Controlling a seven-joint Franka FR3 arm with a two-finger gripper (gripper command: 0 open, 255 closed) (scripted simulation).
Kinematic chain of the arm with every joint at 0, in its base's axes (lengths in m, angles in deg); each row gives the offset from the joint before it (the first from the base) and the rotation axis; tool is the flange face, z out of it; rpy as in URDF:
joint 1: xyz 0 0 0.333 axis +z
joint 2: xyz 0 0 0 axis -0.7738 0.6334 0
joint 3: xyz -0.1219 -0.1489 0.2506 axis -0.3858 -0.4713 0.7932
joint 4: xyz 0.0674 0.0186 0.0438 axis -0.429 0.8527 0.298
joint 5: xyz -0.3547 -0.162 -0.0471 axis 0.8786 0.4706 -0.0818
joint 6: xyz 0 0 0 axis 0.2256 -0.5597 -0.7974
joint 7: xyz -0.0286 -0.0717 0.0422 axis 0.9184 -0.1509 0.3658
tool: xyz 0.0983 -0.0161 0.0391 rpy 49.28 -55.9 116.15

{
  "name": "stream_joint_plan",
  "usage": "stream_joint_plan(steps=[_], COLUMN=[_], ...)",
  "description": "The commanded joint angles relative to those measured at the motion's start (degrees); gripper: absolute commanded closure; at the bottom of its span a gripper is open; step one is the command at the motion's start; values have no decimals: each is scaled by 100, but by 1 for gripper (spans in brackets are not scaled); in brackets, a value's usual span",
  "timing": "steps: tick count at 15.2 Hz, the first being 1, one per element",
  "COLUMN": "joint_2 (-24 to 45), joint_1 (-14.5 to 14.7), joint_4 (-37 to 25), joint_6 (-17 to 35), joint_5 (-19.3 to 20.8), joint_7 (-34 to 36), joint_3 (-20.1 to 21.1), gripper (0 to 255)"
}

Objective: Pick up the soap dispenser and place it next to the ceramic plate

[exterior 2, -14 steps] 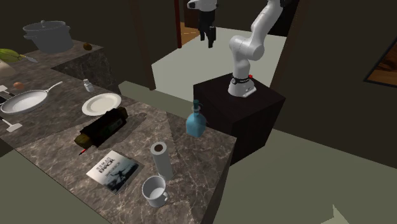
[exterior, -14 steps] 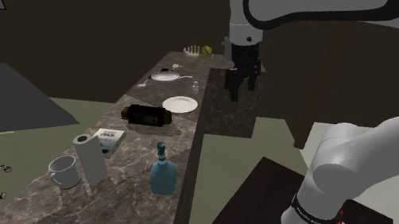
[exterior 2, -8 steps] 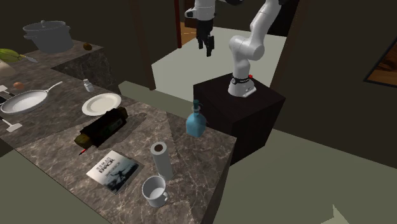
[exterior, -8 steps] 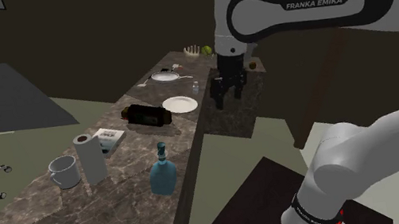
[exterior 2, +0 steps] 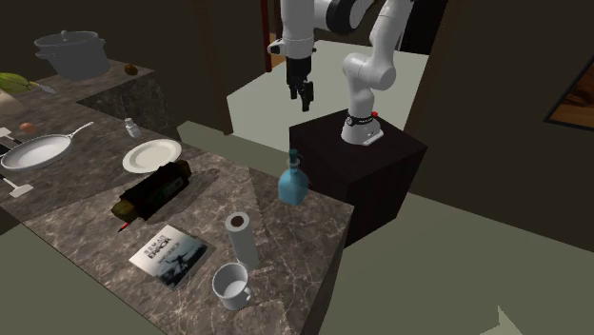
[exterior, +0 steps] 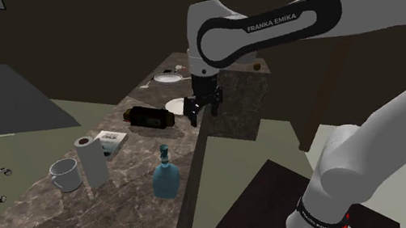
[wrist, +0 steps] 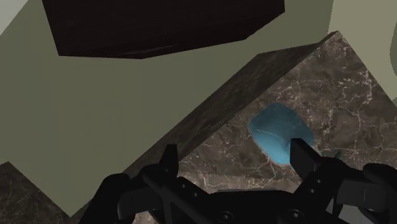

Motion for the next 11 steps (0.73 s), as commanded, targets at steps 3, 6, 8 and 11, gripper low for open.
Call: stream_joint_plan(steps=[3,6,8,11], joint_2=[720,1298,1693,2297], joint_1=[89,145,183,250], joint_4=[-205,-464,-672,-1038], joint_6=[613,1002,1236,1544], joint_5=[-112,-136,-126,-72], joint_7=[265,458,590,796], joint_3=[213,356,442,554], gripper=[0,0,0,0])
